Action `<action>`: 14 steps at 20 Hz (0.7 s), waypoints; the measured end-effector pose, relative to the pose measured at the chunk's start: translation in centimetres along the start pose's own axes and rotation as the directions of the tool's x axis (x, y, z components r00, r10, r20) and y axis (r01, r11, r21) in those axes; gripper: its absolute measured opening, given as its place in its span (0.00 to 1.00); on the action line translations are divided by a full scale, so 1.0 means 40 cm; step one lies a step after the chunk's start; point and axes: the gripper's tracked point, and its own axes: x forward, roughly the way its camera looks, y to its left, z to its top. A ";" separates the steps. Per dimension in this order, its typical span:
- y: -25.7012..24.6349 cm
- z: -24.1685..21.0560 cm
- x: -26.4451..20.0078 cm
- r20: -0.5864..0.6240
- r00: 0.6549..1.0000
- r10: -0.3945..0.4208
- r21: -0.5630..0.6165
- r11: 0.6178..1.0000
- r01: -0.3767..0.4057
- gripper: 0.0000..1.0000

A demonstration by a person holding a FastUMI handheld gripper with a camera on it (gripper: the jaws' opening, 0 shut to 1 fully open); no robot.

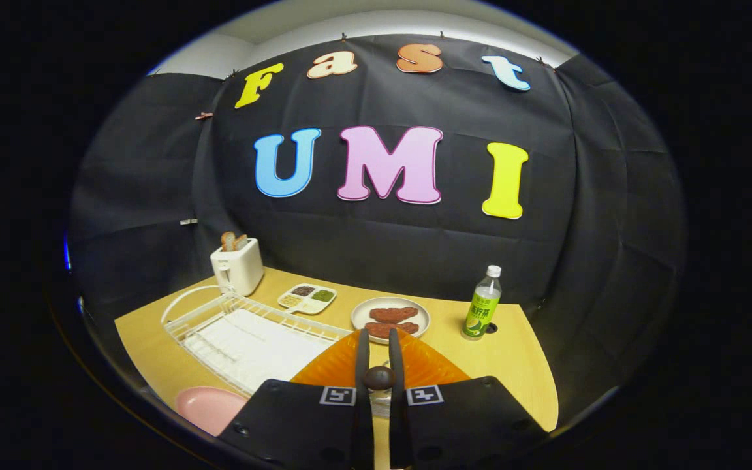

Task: Take the plate from the dish rack, then take the spoon from the basket and place it into the plate.

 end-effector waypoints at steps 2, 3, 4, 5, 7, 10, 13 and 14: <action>0.063 0.006 -0.029 -0.015 1.000 0.009 0.007 1.000 -0.009 0.13; 0.096 0.006 -0.040 -0.022 1.000 0.014 0.007 1.000 -0.013 0.13; 0.132 0.006 -0.052 -0.026 0.999 0.020 0.010 1.000 -0.020 0.13; 0.170 0.009 -0.059 -0.024 0.999 0.030 0.018 0.999 -0.029 0.13; 0.244 0.000 -0.070 -0.024 0.998 0.054 0.033 0.998 -0.053 0.13; 0.358 -0.043 -0.077 -0.036 0.993 0.115 0.062 0.992 -0.113 0.13; 0.456 -0.131 -0.066 -0.079 0.981 0.177 0.116 0.979 -0.168 0.13; 0.486 -0.162 -0.057 -0.093 0.977 0.193 0.128 0.975 -0.181 0.13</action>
